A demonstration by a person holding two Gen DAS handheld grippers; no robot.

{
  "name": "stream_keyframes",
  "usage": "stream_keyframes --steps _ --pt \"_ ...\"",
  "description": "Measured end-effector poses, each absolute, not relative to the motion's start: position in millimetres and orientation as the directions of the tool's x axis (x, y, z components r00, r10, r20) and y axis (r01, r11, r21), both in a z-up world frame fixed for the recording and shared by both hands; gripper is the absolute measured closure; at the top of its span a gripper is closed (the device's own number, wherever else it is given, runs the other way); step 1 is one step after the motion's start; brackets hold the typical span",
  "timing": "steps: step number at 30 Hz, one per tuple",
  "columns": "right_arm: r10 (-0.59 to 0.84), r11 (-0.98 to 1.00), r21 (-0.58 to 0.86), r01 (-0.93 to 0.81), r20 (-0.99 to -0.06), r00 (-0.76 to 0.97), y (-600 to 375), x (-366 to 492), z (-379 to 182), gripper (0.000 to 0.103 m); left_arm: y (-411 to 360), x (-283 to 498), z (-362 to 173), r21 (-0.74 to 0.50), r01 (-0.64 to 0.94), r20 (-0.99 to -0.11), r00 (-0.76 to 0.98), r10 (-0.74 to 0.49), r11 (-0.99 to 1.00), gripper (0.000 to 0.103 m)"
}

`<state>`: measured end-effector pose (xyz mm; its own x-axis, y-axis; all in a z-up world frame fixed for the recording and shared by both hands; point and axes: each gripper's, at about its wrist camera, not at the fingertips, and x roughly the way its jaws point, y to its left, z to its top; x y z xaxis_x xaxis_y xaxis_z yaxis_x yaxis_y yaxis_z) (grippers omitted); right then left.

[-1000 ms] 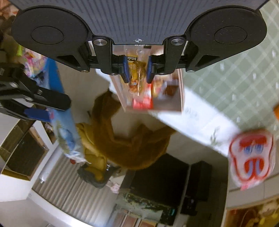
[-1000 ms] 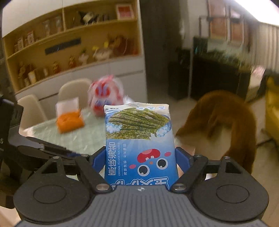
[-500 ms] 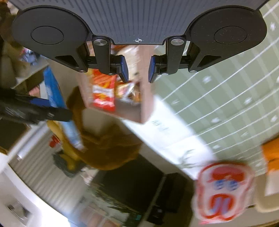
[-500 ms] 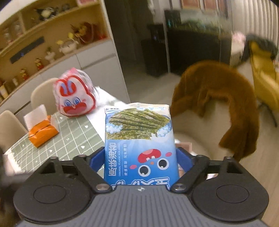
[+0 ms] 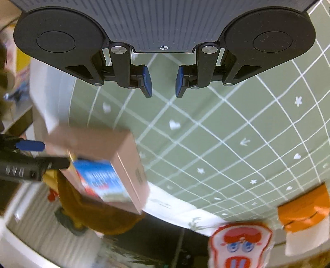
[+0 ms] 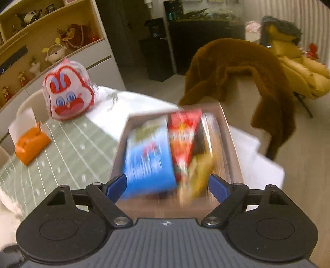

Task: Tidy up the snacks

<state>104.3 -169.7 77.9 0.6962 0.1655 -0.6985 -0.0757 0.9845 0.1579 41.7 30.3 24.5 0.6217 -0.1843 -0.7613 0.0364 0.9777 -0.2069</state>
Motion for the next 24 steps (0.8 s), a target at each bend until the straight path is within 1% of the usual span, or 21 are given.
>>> stream_keyframes --steps 2,4,6,7,9,11,12,13,14,17,21,24 --pt "0.124 0.992 0.115 -0.059 -0.703 0.7 -161 77 58 0.016 22 29 16 -0.148 0.084 -0.748 0.642 -0.167 0.985 0.074" --pt "0.097 0.995 0.086 -0.05 -0.729 0.678 -153 56 35 0.016 16 18 11 -0.103 0.106 -0.72 0.678 -0.148 0.989 0.073" --pt "0.087 0.996 0.08 -0.041 -0.764 0.639 -146 44 14 0.016 12 13 9 -0.081 0.113 -0.706 0.695 -0.137 0.99 0.073" --pt "0.091 0.996 0.081 -0.045 -0.773 0.628 -144 39 8 0.014 11 11 10 -0.071 0.117 -0.7 0.702 -0.133 0.991 0.073" --pt "0.051 0.998 0.011 -0.063 -0.739 0.672 -135 28 4 0.013 6 11 10 -0.041 0.137 -0.689 0.713 -0.127 0.99 0.073" --pt "0.047 0.997 -0.006 -0.076 -0.735 0.676 -127 28 0 0.011 1 12 9 -0.007 0.154 -0.685 0.719 -0.117 0.988 0.073" --pt "0.041 0.998 0.0 -0.061 -0.732 0.68 -127 27 0 0.009 -1 14 7 0.0 0.155 -0.685 0.72 -0.113 0.988 0.073" --pt "0.027 0.999 0.006 -0.033 -0.731 0.682 -129 28 -3 0.001 -2 15 7 0.003 0.155 -0.684 0.721 -0.111 0.988 0.073" --pt "0.013 1.0 0.015 -0.004 -0.725 0.689 -131 28 -4 0.0 -2 17 6 0.001 0.154 -0.683 0.722 -0.112 0.988 0.073" --pt "-0.032 0.998 0.012 0.056 -0.696 0.717 -136 24 -7 0.0 -2 16 3 -0.007 0.156 -0.664 0.738 -0.121 0.988 0.073" --pt "-0.046 0.997 0.012 0.073 -0.674 0.737 -136 19 -9 0.0 -7 12 -1 0.032 0.168 -0.632 0.767 -0.111 0.985 0.073" --pt "-0.055 0.997 0.011 0.081 -0.64 0.767 -135 14 -14 0.0 -6 14 -1 0.024 0.169 -0.633 0.765 -0.115 0.985 0.073"
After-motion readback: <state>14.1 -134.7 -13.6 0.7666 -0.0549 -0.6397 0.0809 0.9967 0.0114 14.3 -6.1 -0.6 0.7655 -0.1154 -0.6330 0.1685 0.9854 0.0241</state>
